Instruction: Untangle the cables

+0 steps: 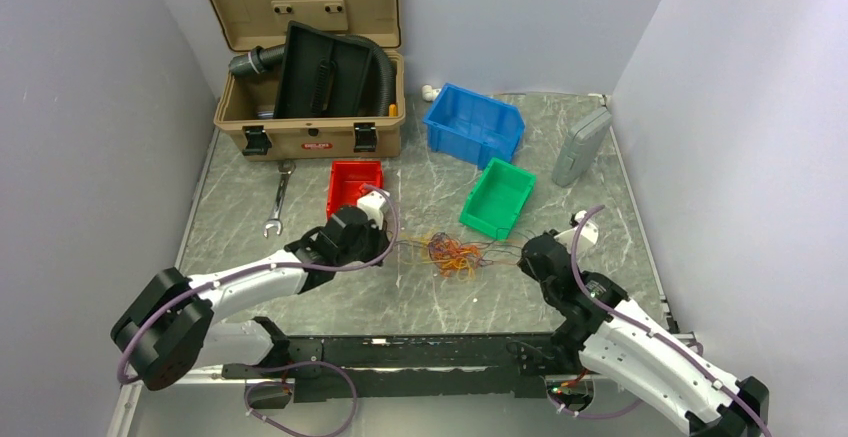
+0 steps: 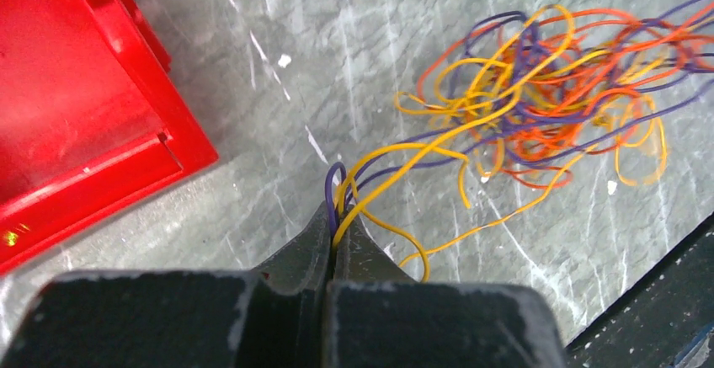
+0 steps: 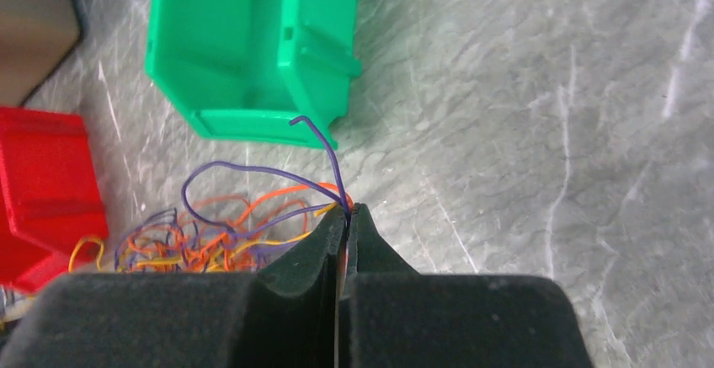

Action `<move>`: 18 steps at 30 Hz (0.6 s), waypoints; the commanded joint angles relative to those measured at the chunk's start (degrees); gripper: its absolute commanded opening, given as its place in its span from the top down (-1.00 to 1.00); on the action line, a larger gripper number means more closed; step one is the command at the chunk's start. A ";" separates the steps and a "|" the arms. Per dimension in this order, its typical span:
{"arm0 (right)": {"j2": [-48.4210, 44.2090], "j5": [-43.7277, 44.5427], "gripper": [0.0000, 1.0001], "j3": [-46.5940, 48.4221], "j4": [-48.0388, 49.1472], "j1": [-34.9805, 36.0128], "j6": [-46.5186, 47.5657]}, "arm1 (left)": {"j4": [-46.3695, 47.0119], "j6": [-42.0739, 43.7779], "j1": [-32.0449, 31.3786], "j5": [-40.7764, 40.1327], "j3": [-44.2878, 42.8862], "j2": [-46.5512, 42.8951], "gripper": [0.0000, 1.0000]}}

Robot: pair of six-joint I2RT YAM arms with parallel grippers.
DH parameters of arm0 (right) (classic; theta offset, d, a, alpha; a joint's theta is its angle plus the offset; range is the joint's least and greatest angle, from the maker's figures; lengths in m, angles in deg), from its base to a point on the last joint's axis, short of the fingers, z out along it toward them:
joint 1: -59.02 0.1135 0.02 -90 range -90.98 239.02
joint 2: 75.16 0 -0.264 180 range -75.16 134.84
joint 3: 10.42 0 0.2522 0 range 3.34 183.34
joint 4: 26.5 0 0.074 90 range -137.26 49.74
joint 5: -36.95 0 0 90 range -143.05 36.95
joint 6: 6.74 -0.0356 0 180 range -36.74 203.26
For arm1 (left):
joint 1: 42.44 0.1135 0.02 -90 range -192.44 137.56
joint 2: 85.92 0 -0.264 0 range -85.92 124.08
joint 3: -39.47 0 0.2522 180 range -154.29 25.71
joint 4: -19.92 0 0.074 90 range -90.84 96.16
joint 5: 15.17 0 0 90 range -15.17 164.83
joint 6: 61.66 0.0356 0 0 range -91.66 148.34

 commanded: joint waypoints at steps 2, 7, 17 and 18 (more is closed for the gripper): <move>-0.10 -13.11 0.89 -1.59 10.57 -0.16 14.52 | 6.22 4.30 0.23 2.77 -0.41 -3.39 1.00; 1.86 -22.42 -0.55 -3.06 12.19 -0.15 17.26 | 5.80 5.51 0.25 7.03 -2.41 -1.85 1.00; 7.94 -36.53 -0.73 -7.35 31.76 -0.10 23.40 | 8.59 8.61 0.20 18.99 -3.97 3.64 1.00; 9.77 -36.79 -0.71 -7.80 33.88 -0.07 23.32 | 8.49 8.78 0.22 19.41 -4.28 4.16 1.00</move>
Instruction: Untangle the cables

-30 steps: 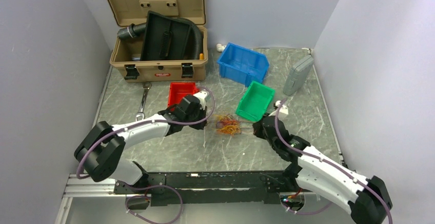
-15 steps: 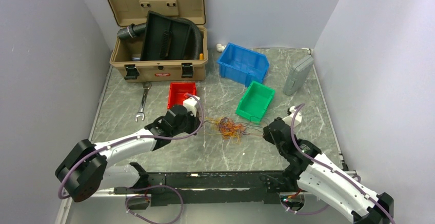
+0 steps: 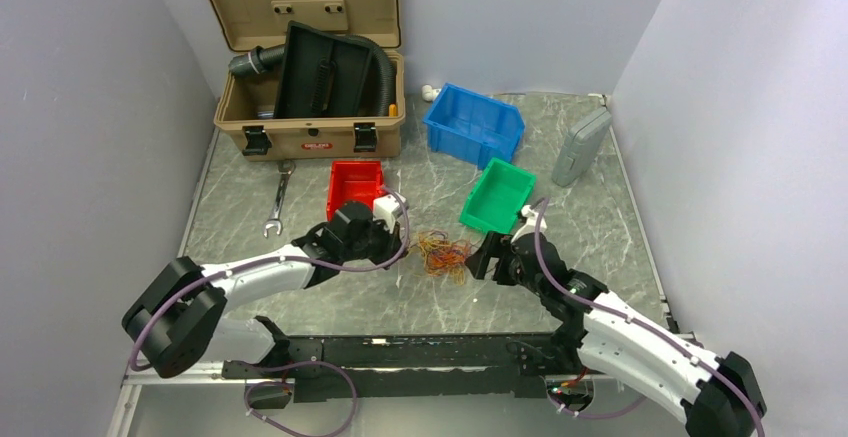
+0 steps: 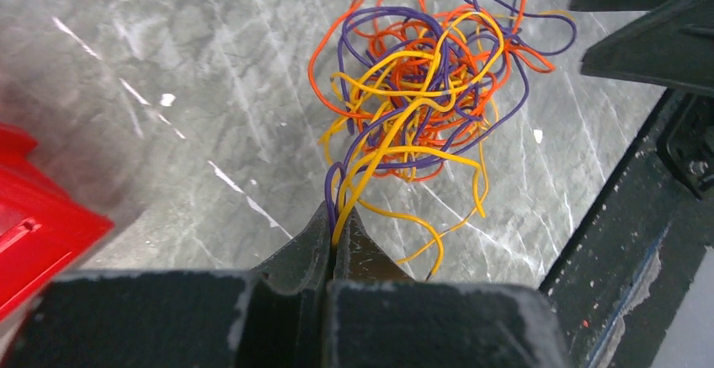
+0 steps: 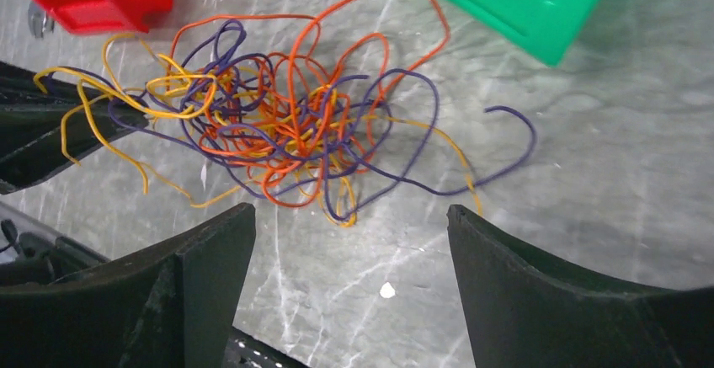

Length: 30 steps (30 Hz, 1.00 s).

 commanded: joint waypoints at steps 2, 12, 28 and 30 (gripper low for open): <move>8.35 -6.20 -0.70 -2.24 17.13 0.07 2.72 | 2.95 2.66 0.10 7.33 -3.47 2.12 1.00; 24.09 -5.87 0.59 0.25 28.75 0.64 6.53 | 8.19 3.35 0.06 10.51 0.00 -0.96 -0.99; 16.34 -4.32 1.00 2.06 21.46 0.59 12.18 | -1.96 5.36 -5.84 10.98 -21.43 24.90 -0.26; 15.42 -0.35 1.00 2.88 18.56 0.56 10.13 | -7.34 5.77 -5.86 9.40 -23.40 25.56 0.72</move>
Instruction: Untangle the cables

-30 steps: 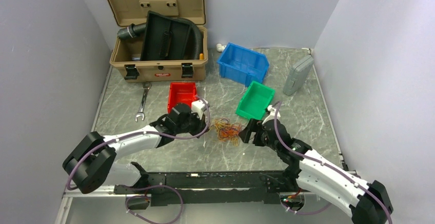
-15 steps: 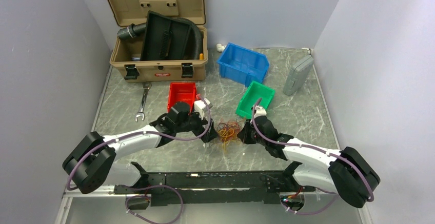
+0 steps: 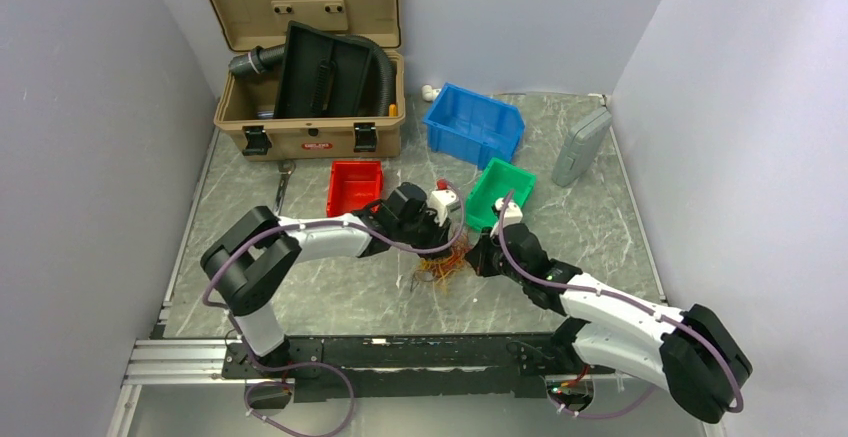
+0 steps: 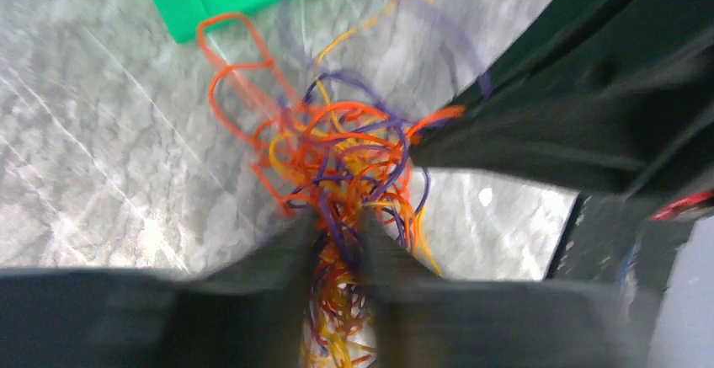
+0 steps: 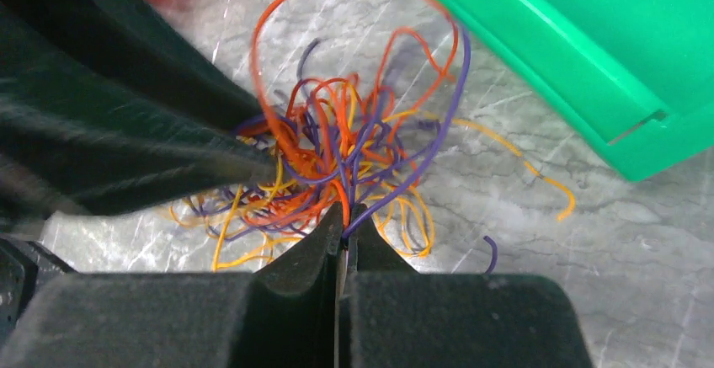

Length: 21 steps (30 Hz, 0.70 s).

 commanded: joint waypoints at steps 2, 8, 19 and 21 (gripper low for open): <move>-3.85 11.20 1.00 4.65 -9.02 0.18 -4.79 | -8.50 0.93 0.08 -4.37 -2.60 1.06 1.00; -9.84 35.99 1.00 10.54 -37.08 0.11 -22.94 | -5.60 -1.35 4.87 -4.40 5.10 -6.81 1.00; -20.85 45.68 0.92 12.74 -45.05 -0.14 -27.55 | 8.60 -5.73 9.64 -1.70 16.60 -19.96 1.00; -22.32 32.40 0.16 11.08 -33.08 -0.26 -9.71 | 12.69 -5.74 9.64 3.58 17.99 -20.53 1.00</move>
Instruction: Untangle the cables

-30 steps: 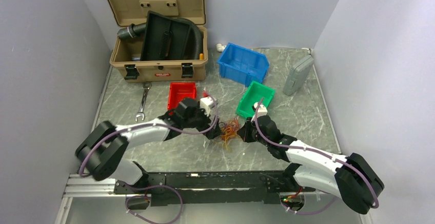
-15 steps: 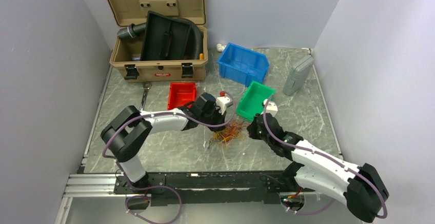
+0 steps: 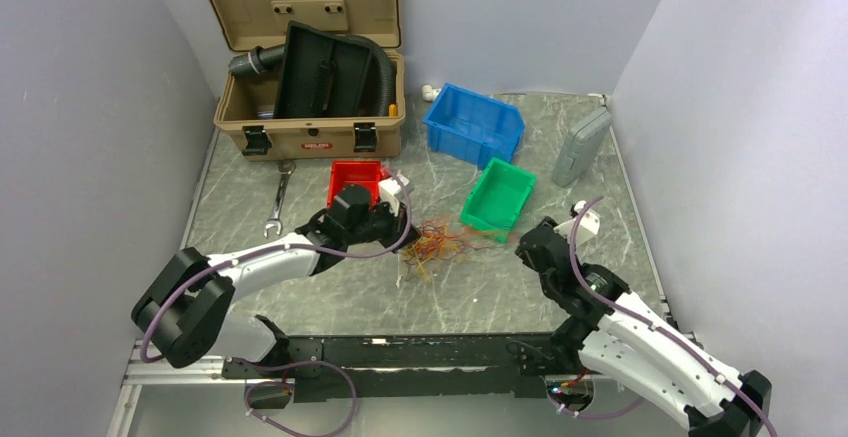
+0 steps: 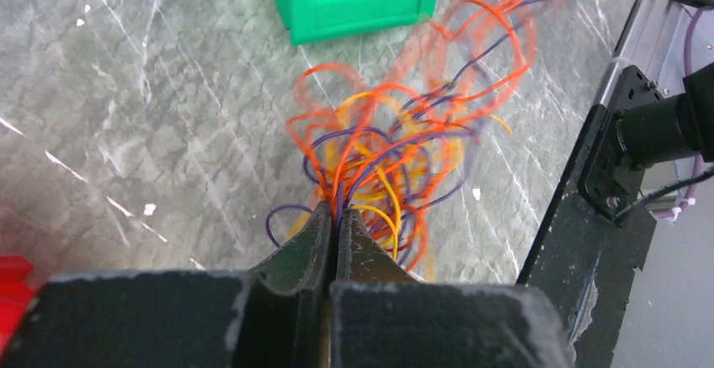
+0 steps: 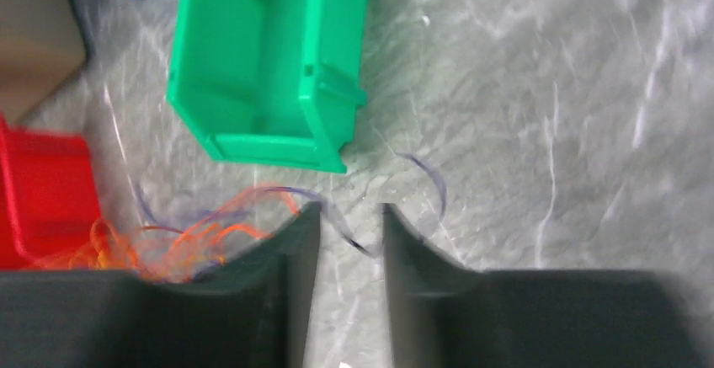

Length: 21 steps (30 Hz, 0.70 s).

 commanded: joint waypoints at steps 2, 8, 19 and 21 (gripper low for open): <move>-3.98 -22.34 -0.60 -3.35 19.37 -0.89 31.61 | 9.43 -1.22 2.20 8.75 3.68 -1.06 1.00; -4.12 -47.03 -0.74 -12.08 37.28 -0.82 28.44 | 17.23 -5.68 2.30 18.90 3.42 2.84 1.00; 12.59 -43.91 -0.61 -17.63 61.82 3.73 16.06 | 24.39 -11.88 2.38 16.14 6.06 2.75 1.00; 15.77 -42.29 -0.61 -19.19 68.70 4.98 14.43 | 27.76 -12.88 2.42 15.11 8.37 1.28 1.00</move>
